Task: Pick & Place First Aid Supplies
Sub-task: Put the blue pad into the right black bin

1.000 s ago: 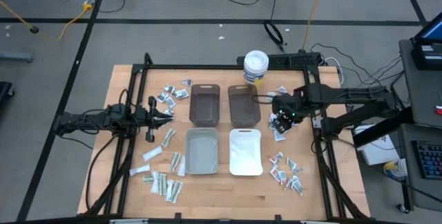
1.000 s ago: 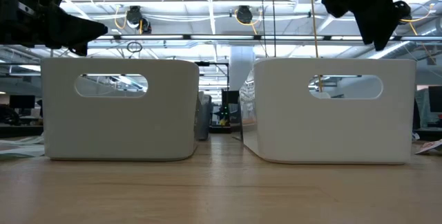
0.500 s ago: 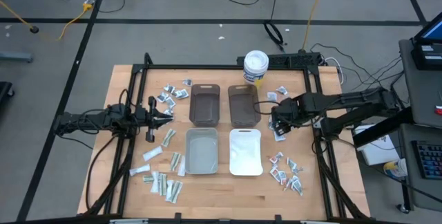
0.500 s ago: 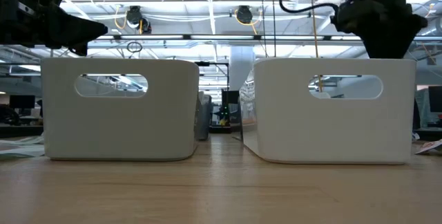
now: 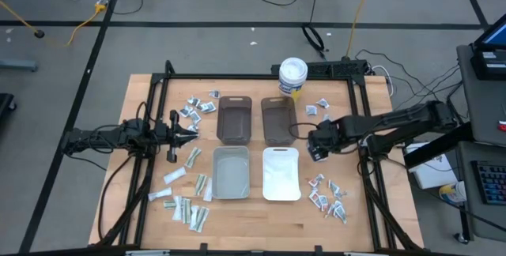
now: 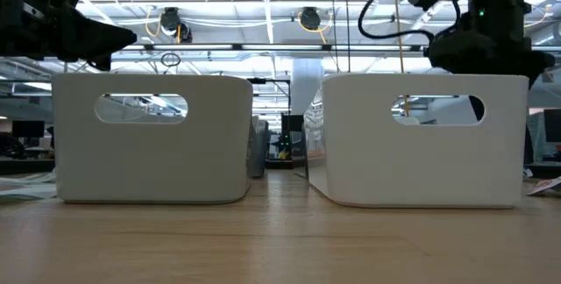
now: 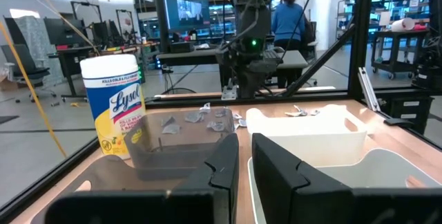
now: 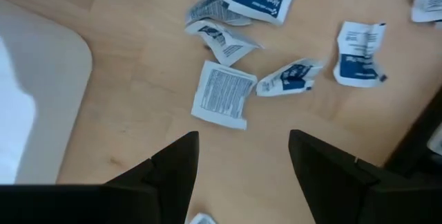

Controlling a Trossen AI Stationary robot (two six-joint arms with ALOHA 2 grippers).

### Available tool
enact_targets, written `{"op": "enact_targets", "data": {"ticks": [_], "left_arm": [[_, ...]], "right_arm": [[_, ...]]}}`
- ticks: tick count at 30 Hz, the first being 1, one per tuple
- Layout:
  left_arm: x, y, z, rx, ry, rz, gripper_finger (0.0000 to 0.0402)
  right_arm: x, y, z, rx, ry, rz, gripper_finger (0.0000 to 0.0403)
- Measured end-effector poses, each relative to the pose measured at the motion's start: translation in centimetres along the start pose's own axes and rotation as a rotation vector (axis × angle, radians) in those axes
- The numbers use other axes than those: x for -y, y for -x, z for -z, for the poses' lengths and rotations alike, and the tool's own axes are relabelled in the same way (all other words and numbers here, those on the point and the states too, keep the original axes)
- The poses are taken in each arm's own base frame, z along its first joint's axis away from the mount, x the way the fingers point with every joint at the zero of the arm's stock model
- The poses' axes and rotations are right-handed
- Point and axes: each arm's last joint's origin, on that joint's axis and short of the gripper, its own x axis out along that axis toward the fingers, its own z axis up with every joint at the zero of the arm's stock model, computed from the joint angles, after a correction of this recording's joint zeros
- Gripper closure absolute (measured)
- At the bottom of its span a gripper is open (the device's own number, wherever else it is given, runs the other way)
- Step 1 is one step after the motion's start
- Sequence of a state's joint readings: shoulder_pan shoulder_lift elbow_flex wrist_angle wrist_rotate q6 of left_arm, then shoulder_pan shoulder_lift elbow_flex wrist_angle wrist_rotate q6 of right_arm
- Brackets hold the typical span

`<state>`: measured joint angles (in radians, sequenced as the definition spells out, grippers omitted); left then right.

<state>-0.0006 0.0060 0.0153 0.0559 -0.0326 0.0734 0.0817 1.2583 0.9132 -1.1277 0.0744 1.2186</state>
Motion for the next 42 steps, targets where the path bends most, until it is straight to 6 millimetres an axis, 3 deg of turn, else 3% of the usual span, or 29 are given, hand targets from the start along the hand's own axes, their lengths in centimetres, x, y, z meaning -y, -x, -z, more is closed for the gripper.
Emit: {"op": "enact_targets", "data": {"ticks": [10,18,35,42], "left_arm": [[0.0,0.0,0.0,0.000,0.000,0.000,0.0355],[0.0,0.0,0.0,0.000,0.000,0.000,0.0355],[0.0,0.0,0.0,0.000,0.000,0.000,0.0355],[0.0,0.0,0.0,0.000,0.000,0.000,0.0355]], "right_arm": [[0.6,-3.1,0.5,0.001,0.003,-0.007,0.0179],[-0.2,-5.1,0.4,-0.014,0.003,-0.046,0.0179],[0.0,-7.7,0.7,-0.012,-0.007,-0.056,0.0179],[0.0,-7.9,0.8,-0.028,-0.007,-0.066,0.0193]]}}
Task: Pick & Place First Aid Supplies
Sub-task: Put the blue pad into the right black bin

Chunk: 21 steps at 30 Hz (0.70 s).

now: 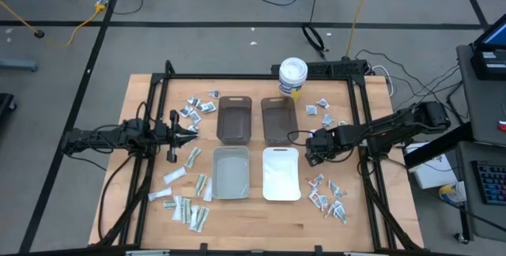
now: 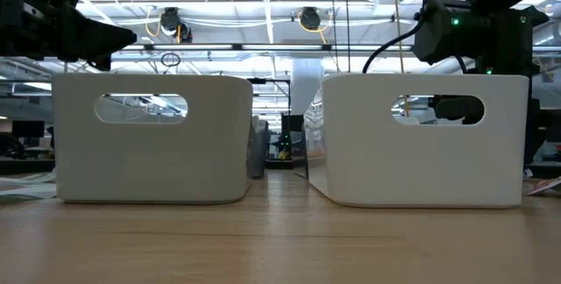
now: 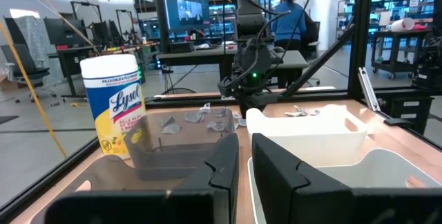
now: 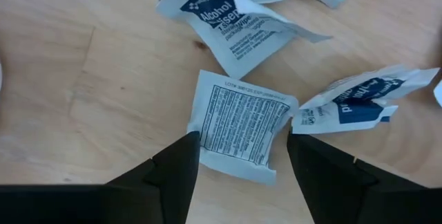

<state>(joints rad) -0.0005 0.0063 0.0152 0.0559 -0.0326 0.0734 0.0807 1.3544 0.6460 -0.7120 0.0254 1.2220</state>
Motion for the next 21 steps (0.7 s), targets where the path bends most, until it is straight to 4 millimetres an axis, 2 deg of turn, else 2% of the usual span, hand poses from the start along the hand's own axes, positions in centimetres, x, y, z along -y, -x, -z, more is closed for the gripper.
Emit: {"op": "enact_targets", "data": {"ticks": [11,21], "left_arm": [[0.00,0.00,-0.01,0.000,0.000,0.000,0.0355],[0.00,0.00,-0.01,0.000,0.000,0.000,0.0355]], "right_arm": [[0.07,-0.02,0.03,-0.004,0.000,0.002,0.0283],[0.07,-0.03,0.09,-0.027,0.002,-0.003,0.0347]]}}
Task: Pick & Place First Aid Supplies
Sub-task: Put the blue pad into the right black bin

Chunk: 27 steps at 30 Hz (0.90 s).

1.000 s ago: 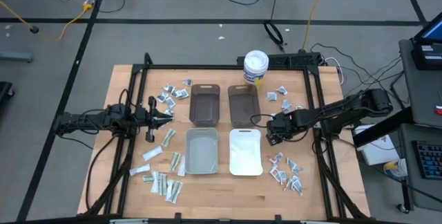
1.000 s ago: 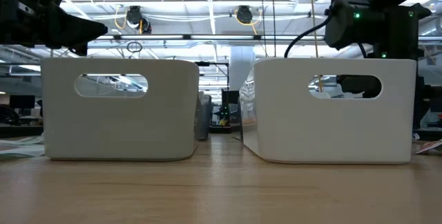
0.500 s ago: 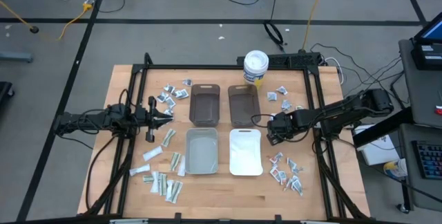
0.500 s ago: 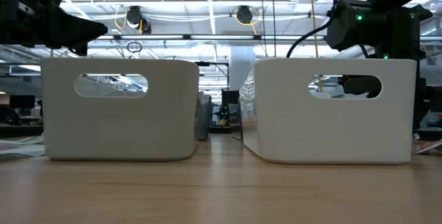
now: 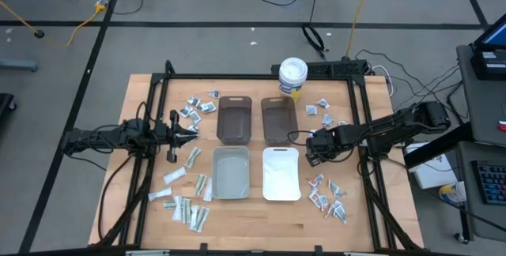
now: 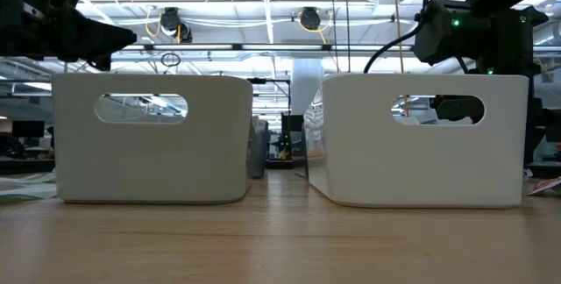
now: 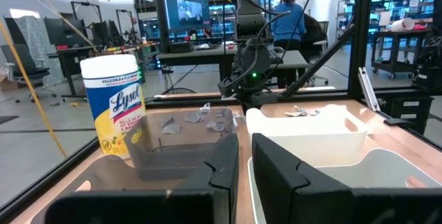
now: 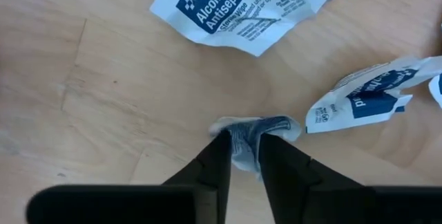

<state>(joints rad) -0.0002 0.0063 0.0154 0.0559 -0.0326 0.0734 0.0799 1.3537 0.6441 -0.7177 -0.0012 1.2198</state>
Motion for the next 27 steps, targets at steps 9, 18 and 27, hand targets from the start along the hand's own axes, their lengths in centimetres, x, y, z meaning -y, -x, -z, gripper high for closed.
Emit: {"op": "enact_targets", "data": {"ticks": [9,18,27], "left_arm": [[0.0,0.0,0.0,0.000,0.000,0.001,0.0355],[0.0,0.0,0.0,0.000,0.000,0.000,0.0355],[0.0,0.0,0.0,0.001,0.000,0.000,0.0355]], "right_arm": [[0.2,0.1,0.1,-0.012,0.013,0.013,0.0398],[0.1,2.2,0.1,-0.027,0.070,0.044,0.0400],[-1.3,5.7,-0.5,-0.008,0.181,0.009,0.0402]]}}
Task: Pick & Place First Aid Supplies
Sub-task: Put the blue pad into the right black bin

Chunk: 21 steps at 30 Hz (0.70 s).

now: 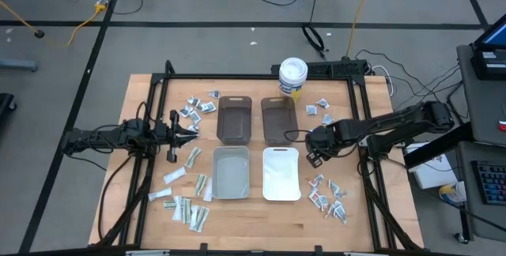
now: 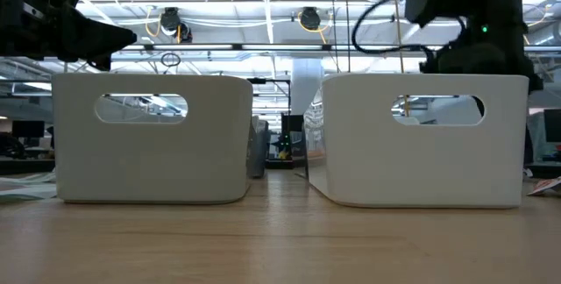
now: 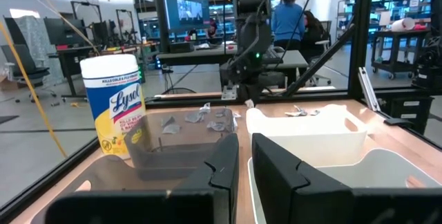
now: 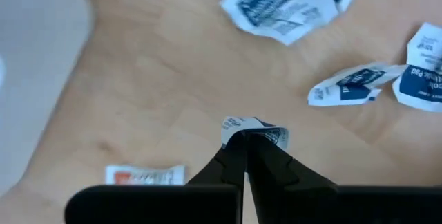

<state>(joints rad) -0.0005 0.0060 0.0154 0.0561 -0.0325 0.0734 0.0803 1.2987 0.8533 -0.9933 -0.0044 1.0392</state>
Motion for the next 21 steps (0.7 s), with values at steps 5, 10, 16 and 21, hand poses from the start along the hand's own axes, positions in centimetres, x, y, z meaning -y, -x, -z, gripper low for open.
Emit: {"op": "enact_targets", "data": {"ticks": [5,10,16,21], "left_arm": [[0.0,0.0,0.0,0.000,0.000,0.000,0.0355],[0.0,0.0,0.0,0.000,0.000,0.000,0.0355],[0.0,0.0,0.0,0.000,0.000,0.000,0.0355],[0.0,0.0,0.0,0.000,0.000,0.000,0.0355]], "right_arm": [[-0.7,2.2,-0.7,0.020,0.052,-0.027,0.0402],[-1.0,4.7,-1.5,0.040,0.095,-0.048,0.0402],[-1.1,7.5,-2.2,0.060,0.123,-0.067,0.0402],[-0.9,9.6,-2.7,0.073,0.136,-0.074,0.0403]]}}
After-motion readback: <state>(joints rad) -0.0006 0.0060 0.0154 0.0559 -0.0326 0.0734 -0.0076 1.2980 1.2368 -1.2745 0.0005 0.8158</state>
